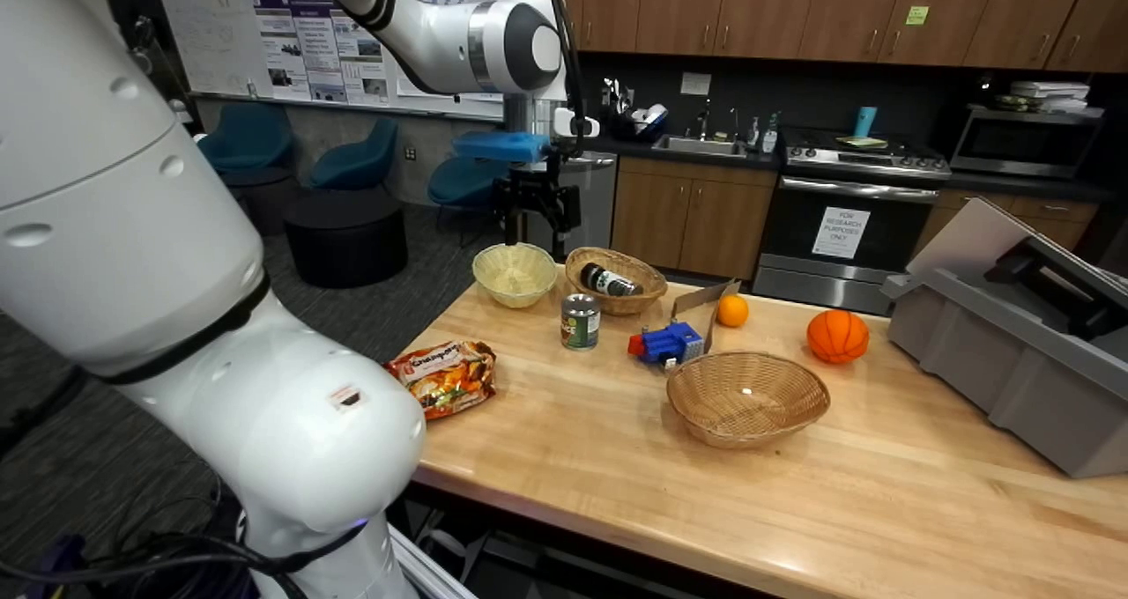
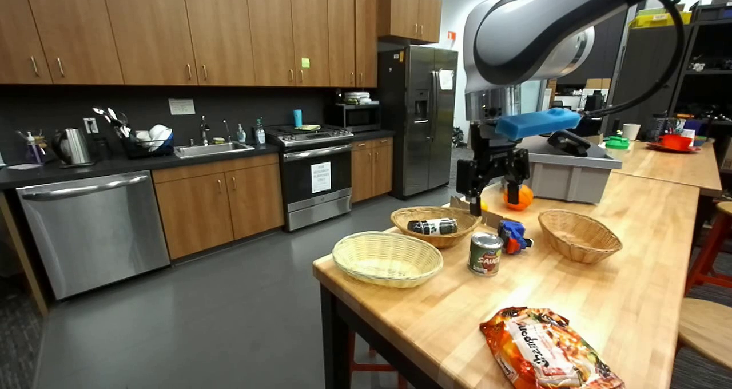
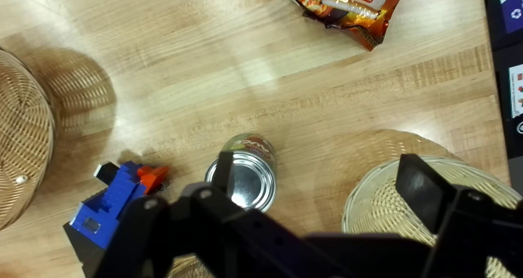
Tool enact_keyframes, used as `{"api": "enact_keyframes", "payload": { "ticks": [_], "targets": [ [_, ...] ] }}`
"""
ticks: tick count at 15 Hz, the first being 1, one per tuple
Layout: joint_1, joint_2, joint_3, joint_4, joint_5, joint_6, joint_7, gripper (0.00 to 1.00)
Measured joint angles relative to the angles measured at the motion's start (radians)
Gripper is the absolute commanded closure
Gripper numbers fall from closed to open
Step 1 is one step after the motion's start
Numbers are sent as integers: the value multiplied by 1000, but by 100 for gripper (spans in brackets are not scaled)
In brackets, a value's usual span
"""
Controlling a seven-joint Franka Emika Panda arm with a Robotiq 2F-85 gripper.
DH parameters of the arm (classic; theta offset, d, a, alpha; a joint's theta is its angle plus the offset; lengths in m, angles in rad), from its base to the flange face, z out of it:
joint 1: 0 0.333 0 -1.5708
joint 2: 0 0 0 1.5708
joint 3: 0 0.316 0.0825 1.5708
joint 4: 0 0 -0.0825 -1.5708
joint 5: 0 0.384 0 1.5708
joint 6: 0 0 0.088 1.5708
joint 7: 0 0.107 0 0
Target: Put the orange inside the dish
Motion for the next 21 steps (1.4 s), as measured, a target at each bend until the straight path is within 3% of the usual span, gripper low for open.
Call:
{"api": "enact_keyframes", "payload": {
  "ticks": [7, 14, 21],
  "targets": [
    [0, 0, 0, 0, -12, 0, 3, 0],
    [-12, 9, 2, 5, -296, 1, 56, 0],
    [-53, 48, -50, 62, -357, 52, 58, 0]
  ]
}}
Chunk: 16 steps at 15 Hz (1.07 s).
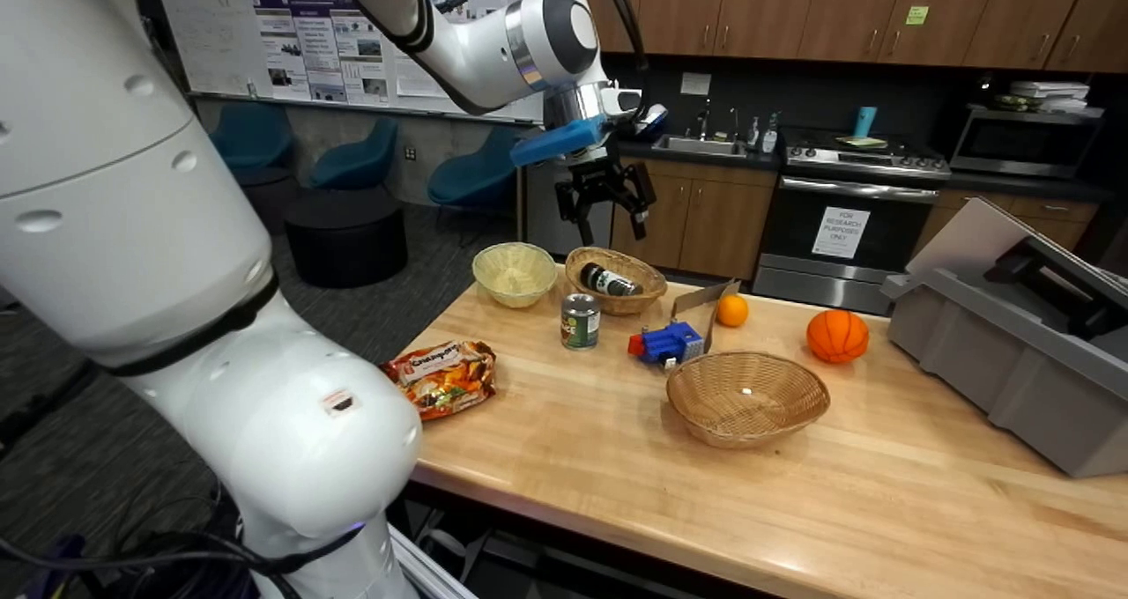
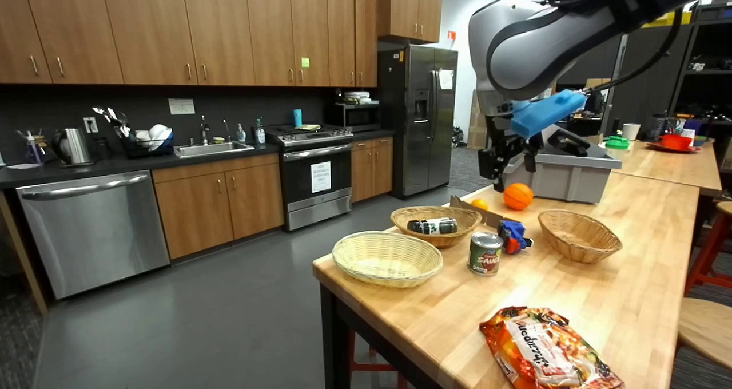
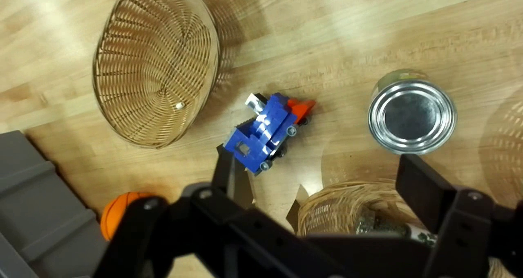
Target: Put the orange inside the dish
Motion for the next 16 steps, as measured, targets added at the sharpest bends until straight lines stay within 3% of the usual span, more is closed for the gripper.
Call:
{"api": "enact_keyframes", "payload": {
  "ticks": [9, 16],
  "targets": [
    [-10, 233, -55, 263, 0, 41, 2, 0],
    [-41, 371, -147, 413, 5, 42, -26, 0]
  ]
}}
